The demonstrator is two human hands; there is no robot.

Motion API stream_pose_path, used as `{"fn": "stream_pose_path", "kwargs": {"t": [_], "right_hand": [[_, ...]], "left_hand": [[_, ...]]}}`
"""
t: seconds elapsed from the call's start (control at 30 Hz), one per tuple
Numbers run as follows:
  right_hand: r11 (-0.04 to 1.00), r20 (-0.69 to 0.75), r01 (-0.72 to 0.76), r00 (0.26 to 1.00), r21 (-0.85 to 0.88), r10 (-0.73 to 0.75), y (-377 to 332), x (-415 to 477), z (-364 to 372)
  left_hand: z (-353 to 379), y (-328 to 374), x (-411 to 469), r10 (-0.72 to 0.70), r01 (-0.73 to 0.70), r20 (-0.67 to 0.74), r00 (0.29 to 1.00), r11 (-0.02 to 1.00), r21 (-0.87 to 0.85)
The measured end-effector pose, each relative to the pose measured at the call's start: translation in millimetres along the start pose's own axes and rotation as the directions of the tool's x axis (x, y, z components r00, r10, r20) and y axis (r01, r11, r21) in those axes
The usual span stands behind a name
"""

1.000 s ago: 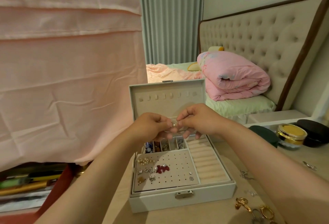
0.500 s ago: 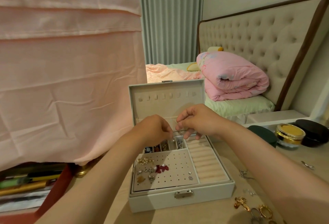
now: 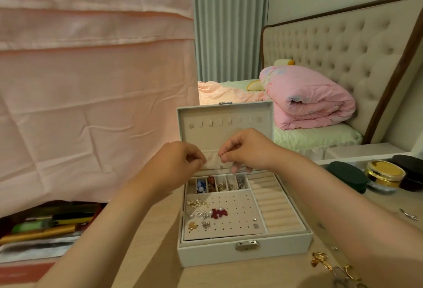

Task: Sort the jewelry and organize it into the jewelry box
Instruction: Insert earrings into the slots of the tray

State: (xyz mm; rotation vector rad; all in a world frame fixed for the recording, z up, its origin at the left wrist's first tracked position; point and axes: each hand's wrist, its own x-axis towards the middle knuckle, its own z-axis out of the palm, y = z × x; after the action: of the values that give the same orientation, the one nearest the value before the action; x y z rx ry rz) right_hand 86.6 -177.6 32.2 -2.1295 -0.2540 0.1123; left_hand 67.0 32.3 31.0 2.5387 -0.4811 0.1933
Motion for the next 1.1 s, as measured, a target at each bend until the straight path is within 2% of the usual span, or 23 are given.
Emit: {"fn": "stream_pose_path", "kwargs": {"t": [0.07,0.13,0.23,0.37,0.5,0.7,0.93,1.0,1.1], "right_hand": [[1.000,0.022,0.013,1.000,-0.020,-0.013,-8.4,6.0,10.5],[0.999,0.052,0.020,0.998,-0.039,-0.018,-16.0,10.7,21.5],[0.997,0.085,0.044,0.996,-0.057,-0.039,-24.4,16.6,37.5],[0.989,0.115,0.067,0.992,-0.131,-0.053,-27.9,24.4,49.4],[0.952,0.146,0.105,0.987,-0.288,-0.064,-30.0,26.3,58.4],[0.921,0.159,0.134,0.984,-0.366,-0.081,-32.0,21.6,65.6],[0.920,0.083,0.137,0.990,-0.367,-0.114,-43.0,-30.9,56.7],[0.923,0.101,0.143,0.988,-0.356,-0.114,-43.6,-56.1,63.3],[0.907,0.214,0.146,0.975,-0.395,-0.064,-41.2,-94.2,73.9]], "left_hand": [[2.3,-11.7,-14.1,-0.056,0.045,-0.165,0.985,0.996,-0.072],[10.0,-22.0,-21.5,-0.147,0.108,-0.247,0.958,0.980,-0.165],[23.0,-36.5,-22.2,-0.257,0.220,-0.141,0.956,0.947,-0.233],[29.2,-49.3,-18.0,-0.317,0.309,0.032,0.948,0.889,-0.338],[26.5,-52.9,-20.7,-0.289,0.299,0.080,0.954,0.898,-0.324],[25.7,-47.6,-34.4,-0.246,0.256,0.074,0.966,0.904,-0.343],[21.0,-31.0,-85.3,-0.220,0.177,-0.137,0.966,0.946,-0.271],[19.6,-25.3,-106.3,-0.166,0.132,-0.110,0.980,0.954,-0.269],[19.9,-17.4,-135.1,-0.093,0.099,0.040,0.995,0.974,-0.204]]}}
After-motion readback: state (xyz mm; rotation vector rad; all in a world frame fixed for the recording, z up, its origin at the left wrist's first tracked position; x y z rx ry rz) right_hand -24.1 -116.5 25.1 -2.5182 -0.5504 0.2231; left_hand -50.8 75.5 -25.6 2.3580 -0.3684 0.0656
